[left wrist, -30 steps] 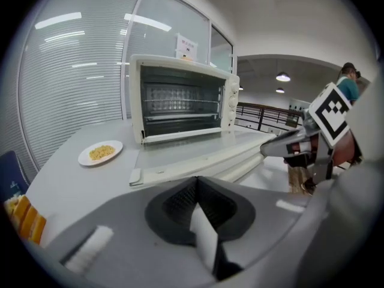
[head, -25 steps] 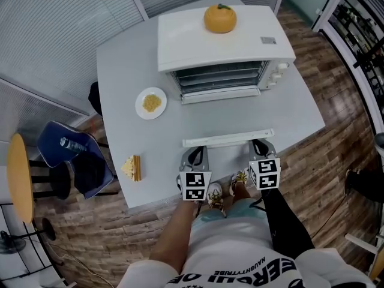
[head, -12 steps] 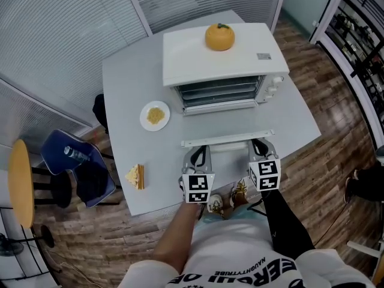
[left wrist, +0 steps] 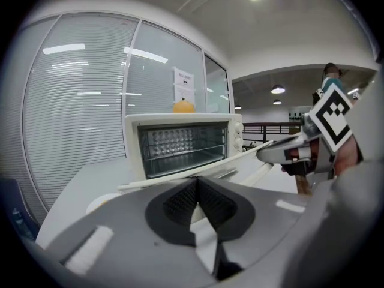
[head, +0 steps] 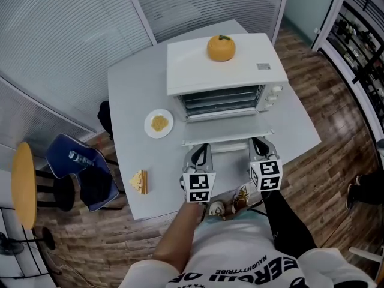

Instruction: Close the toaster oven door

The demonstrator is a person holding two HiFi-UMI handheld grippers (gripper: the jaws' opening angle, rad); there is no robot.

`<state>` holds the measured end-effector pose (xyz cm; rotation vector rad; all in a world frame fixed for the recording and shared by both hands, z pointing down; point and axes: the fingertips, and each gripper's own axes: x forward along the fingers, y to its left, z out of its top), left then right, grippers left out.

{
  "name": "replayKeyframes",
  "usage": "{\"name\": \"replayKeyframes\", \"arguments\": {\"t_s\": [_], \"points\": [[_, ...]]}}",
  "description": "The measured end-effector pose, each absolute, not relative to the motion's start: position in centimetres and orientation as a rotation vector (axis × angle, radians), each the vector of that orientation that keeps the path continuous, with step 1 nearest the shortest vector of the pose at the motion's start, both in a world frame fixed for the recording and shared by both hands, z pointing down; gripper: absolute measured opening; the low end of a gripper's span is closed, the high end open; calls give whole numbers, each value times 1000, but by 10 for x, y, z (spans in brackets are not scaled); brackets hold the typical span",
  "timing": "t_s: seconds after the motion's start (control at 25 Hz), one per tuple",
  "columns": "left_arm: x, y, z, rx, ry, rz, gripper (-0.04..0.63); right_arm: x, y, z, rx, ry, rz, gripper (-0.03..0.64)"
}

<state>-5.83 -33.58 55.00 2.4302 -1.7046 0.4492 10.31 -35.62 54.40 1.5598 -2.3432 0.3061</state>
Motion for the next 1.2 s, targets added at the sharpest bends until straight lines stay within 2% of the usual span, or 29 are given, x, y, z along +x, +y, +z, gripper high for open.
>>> {"name": "replayKeyframes", "arguments": {"t_s": [1.2], "points": [[-71,-438,465,2460,-1866,465,57,89,-448,458,1492,-2451,137,2]]}}
